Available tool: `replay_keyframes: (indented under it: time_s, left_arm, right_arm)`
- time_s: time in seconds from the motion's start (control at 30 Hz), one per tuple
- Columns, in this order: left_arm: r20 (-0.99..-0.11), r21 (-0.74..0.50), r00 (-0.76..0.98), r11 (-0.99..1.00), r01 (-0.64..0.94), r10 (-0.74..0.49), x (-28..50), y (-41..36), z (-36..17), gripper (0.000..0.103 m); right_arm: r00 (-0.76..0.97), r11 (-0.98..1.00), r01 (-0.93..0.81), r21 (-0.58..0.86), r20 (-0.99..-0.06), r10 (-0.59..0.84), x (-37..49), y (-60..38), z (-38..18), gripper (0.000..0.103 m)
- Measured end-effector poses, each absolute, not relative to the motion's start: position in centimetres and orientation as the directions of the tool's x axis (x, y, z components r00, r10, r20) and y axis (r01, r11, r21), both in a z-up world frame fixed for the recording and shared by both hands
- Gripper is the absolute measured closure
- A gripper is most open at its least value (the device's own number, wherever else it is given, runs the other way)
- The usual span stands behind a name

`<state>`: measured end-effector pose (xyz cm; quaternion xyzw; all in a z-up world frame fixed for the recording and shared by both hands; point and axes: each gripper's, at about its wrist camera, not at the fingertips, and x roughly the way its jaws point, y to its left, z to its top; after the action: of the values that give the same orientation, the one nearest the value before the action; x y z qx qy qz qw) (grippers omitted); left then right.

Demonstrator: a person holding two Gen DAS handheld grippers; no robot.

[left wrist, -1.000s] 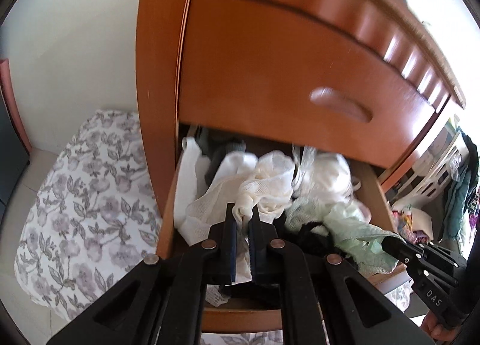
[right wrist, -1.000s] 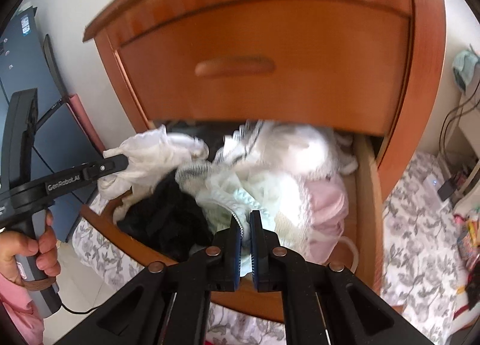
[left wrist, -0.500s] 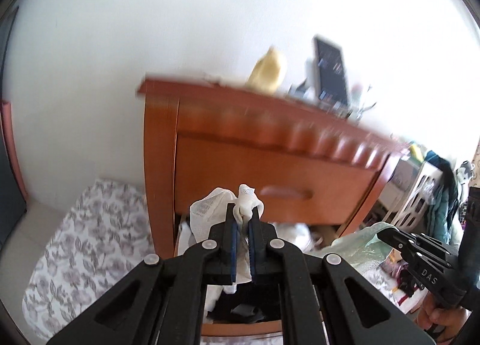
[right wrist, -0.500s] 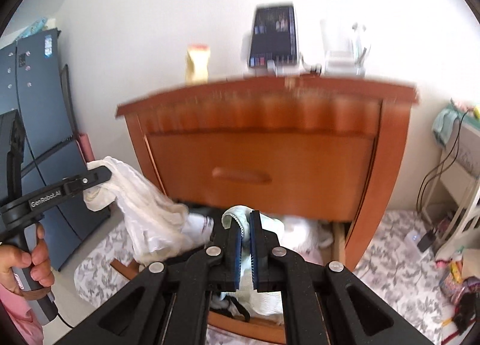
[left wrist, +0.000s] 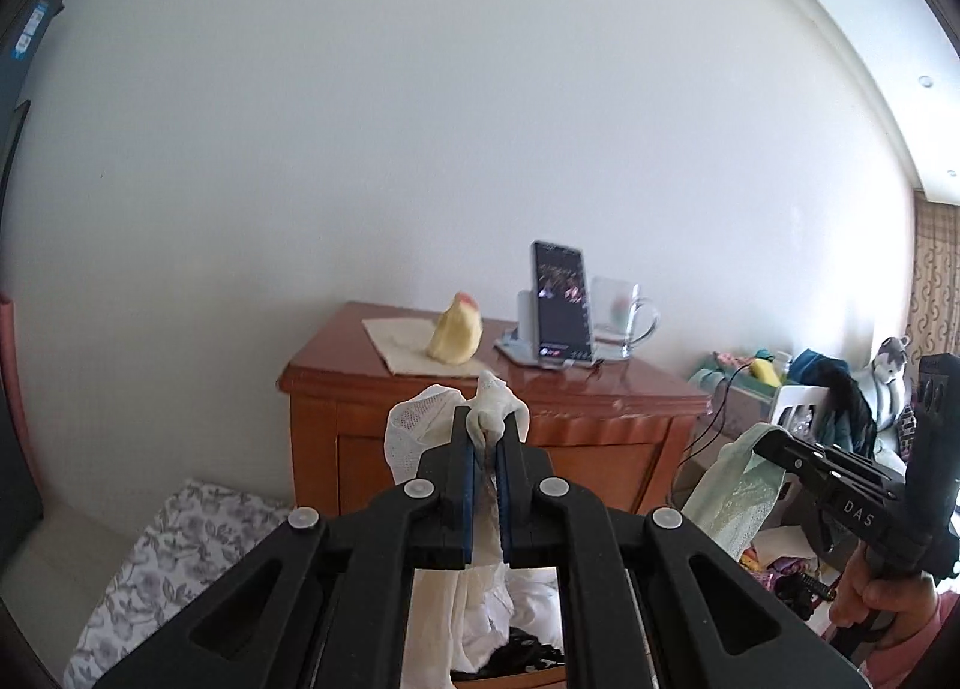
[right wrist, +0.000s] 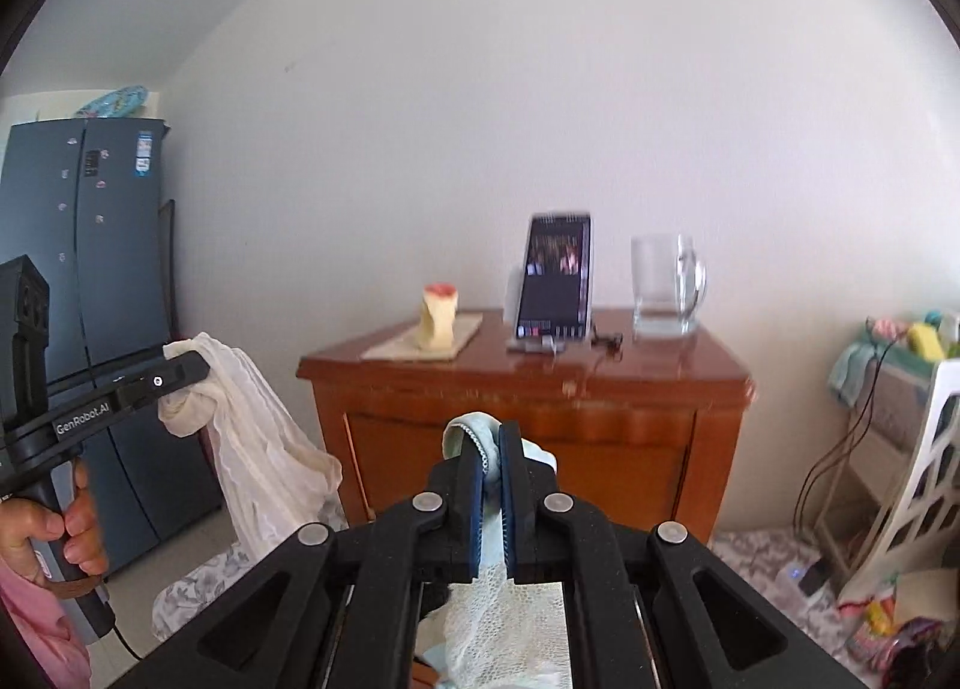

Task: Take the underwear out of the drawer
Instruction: 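Lift both garments out of the drawer with both grippers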

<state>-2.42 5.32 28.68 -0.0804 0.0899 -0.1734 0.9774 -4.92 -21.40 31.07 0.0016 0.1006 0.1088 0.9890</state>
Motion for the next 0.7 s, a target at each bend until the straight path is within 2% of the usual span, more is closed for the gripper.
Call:
replay_keyframes:
  time_s: [0.17,0.3,0.47,0.7]
  left_arm:
    - [-0.095,-0.158,0.917,0.915,0.371,-0.388,-5.2,4.9,30.1,0.097]
    - [-0.096,-0.139,0.907,0.908,0.396,-0.41,-6.6,4.2,30.1,0.097]
    - [-0.162,-0.127,0.884,0.898,0.422,-0.438,-7.1,2.8,27.9,0.097]
    - [-0.333,-0.17,0.828,0.892,0.418,-0.451,-5.6,0.9,22.2,0.097]
  right_arm:
    - [0.959,0.974,-0.225,0.007,-0.174,0.223,-7.2,-21.4,32.4,0.098]
    - [0.951,0.969,-0.246,-0.004,-0.197,0.24,-8.4,-21.0,32.7,0.098]
    - [0.937,0.966,-0.252,-0.052,-0.261,0.23,-9.0,-20.0,31.2,0.098]
    - [0.883,0.96,-0.274,-0.057,-0.41,0.228,-8.0,-19.0,26.9,0.098]
